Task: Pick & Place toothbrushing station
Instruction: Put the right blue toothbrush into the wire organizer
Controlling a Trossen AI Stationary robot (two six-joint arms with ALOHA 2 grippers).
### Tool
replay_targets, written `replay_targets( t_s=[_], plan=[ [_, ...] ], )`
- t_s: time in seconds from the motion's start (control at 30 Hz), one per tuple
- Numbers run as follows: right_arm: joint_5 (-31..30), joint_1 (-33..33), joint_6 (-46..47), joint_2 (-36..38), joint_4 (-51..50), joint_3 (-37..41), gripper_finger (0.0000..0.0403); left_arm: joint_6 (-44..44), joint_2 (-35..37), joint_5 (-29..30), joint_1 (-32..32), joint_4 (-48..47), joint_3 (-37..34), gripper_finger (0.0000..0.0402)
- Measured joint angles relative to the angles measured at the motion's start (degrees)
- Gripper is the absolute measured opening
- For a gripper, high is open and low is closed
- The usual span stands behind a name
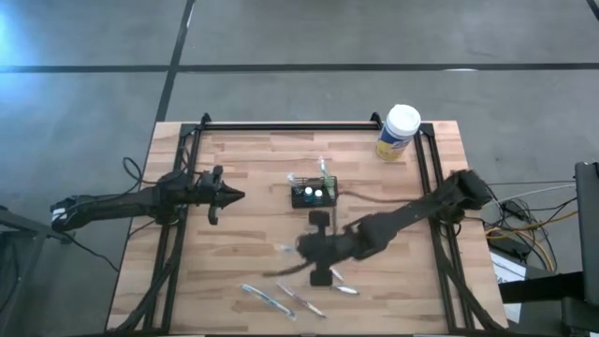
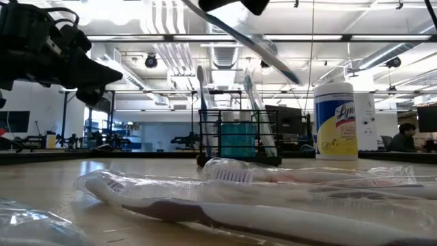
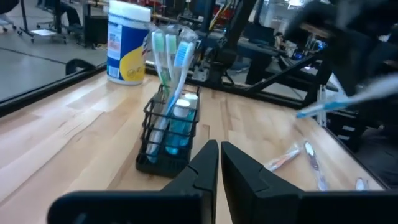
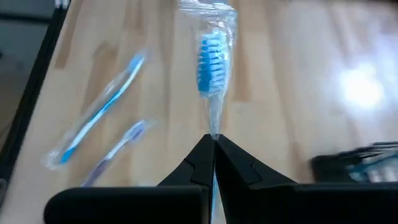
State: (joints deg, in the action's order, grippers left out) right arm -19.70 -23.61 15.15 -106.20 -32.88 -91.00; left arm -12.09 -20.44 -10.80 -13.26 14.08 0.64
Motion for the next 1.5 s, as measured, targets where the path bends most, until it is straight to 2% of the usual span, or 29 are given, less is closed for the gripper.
replay_targets(
  t_s=[0.13,0.33,0.47,0.57,0.73,0.87,1.0,1.17,1.33,1.5],
  plan=[
    [2.02,2.54,-6.65,7.75,15.94,12.05,0.0008,-0.46,-0.35,-2.79,0.01,2.15,0.0,0.0025],
    [10.61,9.38,-15.63,14.3,53.12,32.41,0.0008,2.94,-2.31,-3.05,0.97,2.89,0.04,0.0026],
    [13.47,14.48,-17.23,14.74,65.05,39.74,0.0008,3.22,-3.93,-2.15,1.46,3.12,0.6,0.0037],
    [15.16,17.46,-17.26,14.04,67.75,41.36,0.0008,3.41,-5.18,-2.9,2.11,4.83,1.88,0.0068],
    [19.74,19.71,-19.14,11.0,72.96,41.74,0.0008,4.21,-8.08,-2.84,2.71,5.55,5.79,0.0149],
    [21.27,20.38,-21.54,9.85,75.04,39.67,0.0008,4.92,-11.53,-2.33,2.69,5.89,9.51,0.0208],
    [25.45,21.42,-24.19,9.65,74.52,36.51,0.0008,6.32,-16.54,-0.53,2.65,5.93,13.14,0.0248],
    [25.93,23.45,-26.09,9.27,73.69,34.49,0.0008,8.36,-26.11,-0.51,2.67,10.33,17.22,0.0271],
    [26.11,25.31,-27.57,7.95,75.22,34.29,0.0008,9.13,-35.81,-0.49,2.67,17.37,21.82,0.0273],
    [27.54,26.11,-27.66,7.83,75.12,35.3,0.0008,9.04,-42.11,-0.64,2.67,19.55,26.03,0.0273]
  ],
)
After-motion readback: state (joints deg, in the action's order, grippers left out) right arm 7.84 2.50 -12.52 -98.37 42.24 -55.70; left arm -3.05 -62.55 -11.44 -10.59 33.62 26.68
